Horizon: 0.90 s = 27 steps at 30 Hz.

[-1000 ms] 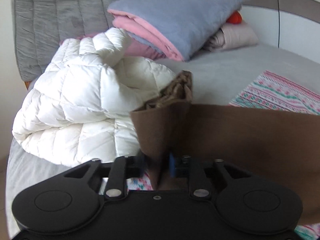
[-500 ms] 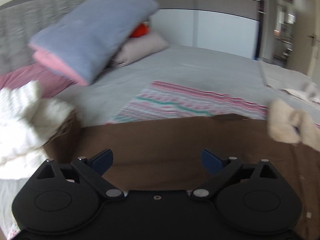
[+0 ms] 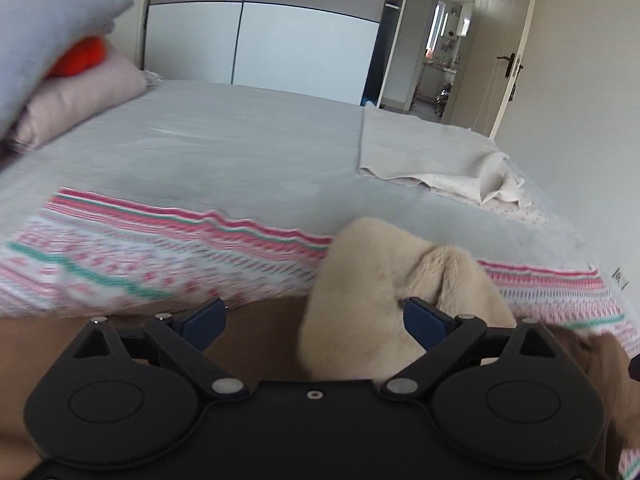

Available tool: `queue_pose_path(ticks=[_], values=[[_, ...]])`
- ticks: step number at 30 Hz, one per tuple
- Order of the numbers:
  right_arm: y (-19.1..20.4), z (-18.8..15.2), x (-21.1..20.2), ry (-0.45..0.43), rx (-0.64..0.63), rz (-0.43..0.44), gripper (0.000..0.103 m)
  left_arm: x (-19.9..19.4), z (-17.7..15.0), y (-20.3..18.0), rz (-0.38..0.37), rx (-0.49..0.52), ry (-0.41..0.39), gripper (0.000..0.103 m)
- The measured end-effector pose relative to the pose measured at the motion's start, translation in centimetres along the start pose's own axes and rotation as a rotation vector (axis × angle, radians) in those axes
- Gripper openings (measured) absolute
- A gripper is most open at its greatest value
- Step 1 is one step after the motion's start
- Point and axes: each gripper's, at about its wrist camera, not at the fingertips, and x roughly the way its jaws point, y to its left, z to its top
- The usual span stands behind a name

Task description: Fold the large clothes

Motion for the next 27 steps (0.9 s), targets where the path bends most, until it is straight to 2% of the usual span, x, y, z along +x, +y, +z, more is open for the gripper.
queue_pose_path(ticks=[5, 8, 10, 11, 13, 16, 17, 18, 19, 20, 22, 24, 27], values=[[0.7, 1.9, 8.5, -0.018, -0.075, 0.056, 0.103, 8.1, -0.8, -0.3, -0.095, -0.004, -0.117, 0.093], [1.6, 1.7, 13.4, -0.031, -0.194, 0.085, 0.103, 11.4, -2.6, 1.8, -0.154, -0.076, -0.169, 0.091], [1.9, 1.4, 16.2, -0.046, -0.295, 0.106, 0.103, 13.2, -3.3, 3.2, -0.276, -0.141, -0.108, 0.08], [2.0, 1.4, 17.7, -0.057, -0.334, 0.117, 0.102, 13.6, -2.8, 3.8, -0.309, -0.165, -0.076, 0.073], [1.6, 1.6, 20.7, -0.072, -0.357, 0.144, 0.101, 13.7, -2.3, 4.6, -0.345, -0.182, -0.101, 0.07], [0.1, 1.9, 24.2, -0.077, -0.273, 0.167, 0.094, 14.7, -2.4, 5.2, -0.435, -0.231, -0.034, 0.056], [-0.4, 1.7, 24.9, -0.07, -0.243, 0.201, 0.086, 14.9, -2.4, 5.1, -0.457, -0.228, -0.015, 0.047], [-0.9, 1.6, 25.6, -0.045, -0.218, 0.246, 0.071, 14.8, -2.5, 5.0, -0.481, -0.221, 0.002, 0.043], [-1.2, 1.4, 26.0, -0.016, -0.197, 0.284, 0.062, 14.6, -2.5, 4.8, -0.493, -0.205, 0.006, 0.036], [-1.4, 1.3, 26.0, 0.015, -0.169, 0.331, 0.044, 14.2, -2.5, 4.7, -0.521, -0.197, 0.018, 0.032], [-1.9, 1.3, 25.5, 0.083, -0.098, 0.393, 0.037, 13.5, -2.4, 5.0, -0.594, -0.194, 0.046, 0.029], [-3.2, 1.3, 24.8, 0.14, -0.021, 0.476, 0.03, 12.9, -2.4, 6.6, -0.711, -0.258, 0.09, 0.026], [-8.1, 0.1, 23.7, 0.167, 0.338, 0.705, 0.027, 12.3, -2.6, 9.7, -0.884, -0.448, 0.12, 0.024]])
